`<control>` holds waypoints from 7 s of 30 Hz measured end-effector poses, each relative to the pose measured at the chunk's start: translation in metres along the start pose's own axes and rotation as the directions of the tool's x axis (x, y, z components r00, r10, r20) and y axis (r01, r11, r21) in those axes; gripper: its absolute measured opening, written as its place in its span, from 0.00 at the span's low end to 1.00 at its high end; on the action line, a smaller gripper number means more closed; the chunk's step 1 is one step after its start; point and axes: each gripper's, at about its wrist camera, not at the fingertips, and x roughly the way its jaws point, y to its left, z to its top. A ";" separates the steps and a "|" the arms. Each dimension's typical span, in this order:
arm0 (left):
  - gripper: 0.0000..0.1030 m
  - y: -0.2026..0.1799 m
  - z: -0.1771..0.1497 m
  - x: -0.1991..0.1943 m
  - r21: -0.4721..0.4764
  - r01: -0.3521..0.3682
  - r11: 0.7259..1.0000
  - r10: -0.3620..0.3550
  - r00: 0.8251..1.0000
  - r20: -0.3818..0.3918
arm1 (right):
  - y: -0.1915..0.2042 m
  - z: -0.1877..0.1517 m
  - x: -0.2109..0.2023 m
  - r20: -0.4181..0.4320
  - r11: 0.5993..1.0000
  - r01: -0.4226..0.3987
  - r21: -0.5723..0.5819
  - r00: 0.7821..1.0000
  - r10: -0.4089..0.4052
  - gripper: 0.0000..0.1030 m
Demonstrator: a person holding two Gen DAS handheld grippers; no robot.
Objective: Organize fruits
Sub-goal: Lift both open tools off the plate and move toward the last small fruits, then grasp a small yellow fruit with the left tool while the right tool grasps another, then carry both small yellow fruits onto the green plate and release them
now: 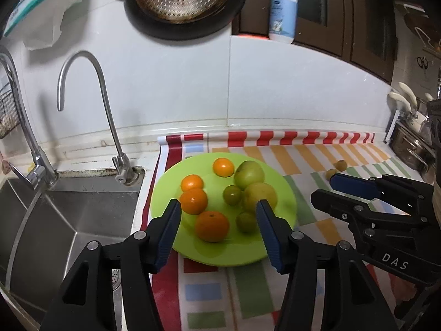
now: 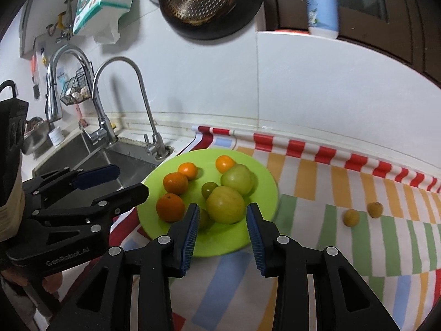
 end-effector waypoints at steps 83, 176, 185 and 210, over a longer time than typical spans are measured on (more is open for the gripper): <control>0.51 -0.212 0.036 0.164 0.200 0.248 0.948 -0.221 0.964 -0.147 | -0.233 -0.021 0.034 -0.109 0.989 0.142 0.041 0.985 -0.137 0.41; 0.26 -0.040 0.011 -0.028 0.056 0.032 0.998 -0.034 0.998 0.045 | -0.015 0.009 -0.044 0.064 1.000 -0.001 -0.003 0.998 0.001 0.29; 0.26 -0.009 0.016 -0.007 0.045 0.006 0.999 -0.007 1.000 0.025 | 0.005 0.026 -0.012 0.044 0.999 -0.022 -0.030 0.999 0.023 0.29; 0.28 0.023 0.035 0.089 0.078 0.099 0.992 -0.095 0.994 -0.056 | -0.002 0.048 0.095 -0.060 0.995 -0.083 -0.048 0.995 0.080 0.29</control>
